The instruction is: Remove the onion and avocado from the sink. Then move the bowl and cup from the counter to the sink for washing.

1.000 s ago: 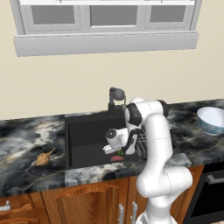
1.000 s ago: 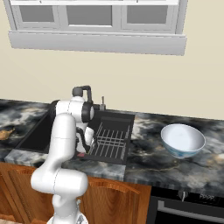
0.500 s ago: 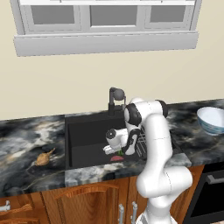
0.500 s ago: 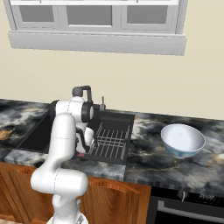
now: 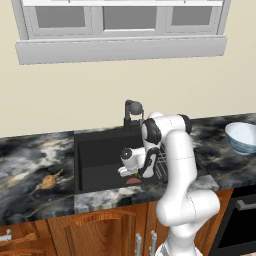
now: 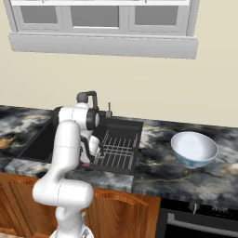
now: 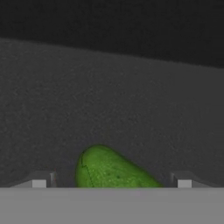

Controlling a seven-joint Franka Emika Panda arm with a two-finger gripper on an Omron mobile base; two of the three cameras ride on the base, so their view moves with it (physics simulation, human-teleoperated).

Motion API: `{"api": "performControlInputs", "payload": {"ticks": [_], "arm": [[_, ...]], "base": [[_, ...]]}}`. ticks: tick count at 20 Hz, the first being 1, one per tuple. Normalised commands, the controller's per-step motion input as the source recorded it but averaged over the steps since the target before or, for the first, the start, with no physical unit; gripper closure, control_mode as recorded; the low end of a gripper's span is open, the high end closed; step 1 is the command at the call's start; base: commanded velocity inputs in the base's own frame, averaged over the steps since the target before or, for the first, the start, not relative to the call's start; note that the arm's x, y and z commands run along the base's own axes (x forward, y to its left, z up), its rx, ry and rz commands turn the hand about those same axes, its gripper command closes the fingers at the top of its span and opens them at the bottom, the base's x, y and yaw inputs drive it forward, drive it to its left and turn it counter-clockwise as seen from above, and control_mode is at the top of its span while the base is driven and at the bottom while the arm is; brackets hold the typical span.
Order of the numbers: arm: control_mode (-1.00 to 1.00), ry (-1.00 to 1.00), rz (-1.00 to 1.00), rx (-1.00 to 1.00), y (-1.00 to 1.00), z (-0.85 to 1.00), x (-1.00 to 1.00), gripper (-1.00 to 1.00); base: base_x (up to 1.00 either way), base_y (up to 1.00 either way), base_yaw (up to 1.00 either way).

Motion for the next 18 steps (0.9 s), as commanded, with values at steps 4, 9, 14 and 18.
{"api": "performControlInputs", "payload": {"ticks": [4,9,14,18], "arm": [[-1.00,0.00,-0.06,0.00,0.00,-0.13,-0.03,-1.00],[-1.00,0.00,-0.07,0.00,0.00,-0.13,-0.08,-1.00],[-1.00,0.00,-0.07,0.00,0.04,-0.12,-0.11,-1.00],[-1.00,0.00,-0.08,0.00,0.06,-0.12,-0.11,-1.00]], "base": [[0.00,0.00,0.00],[0.00,0.00,0.00],[0.00,0.00,0.00],[0.00,0.00,0.00]]}}
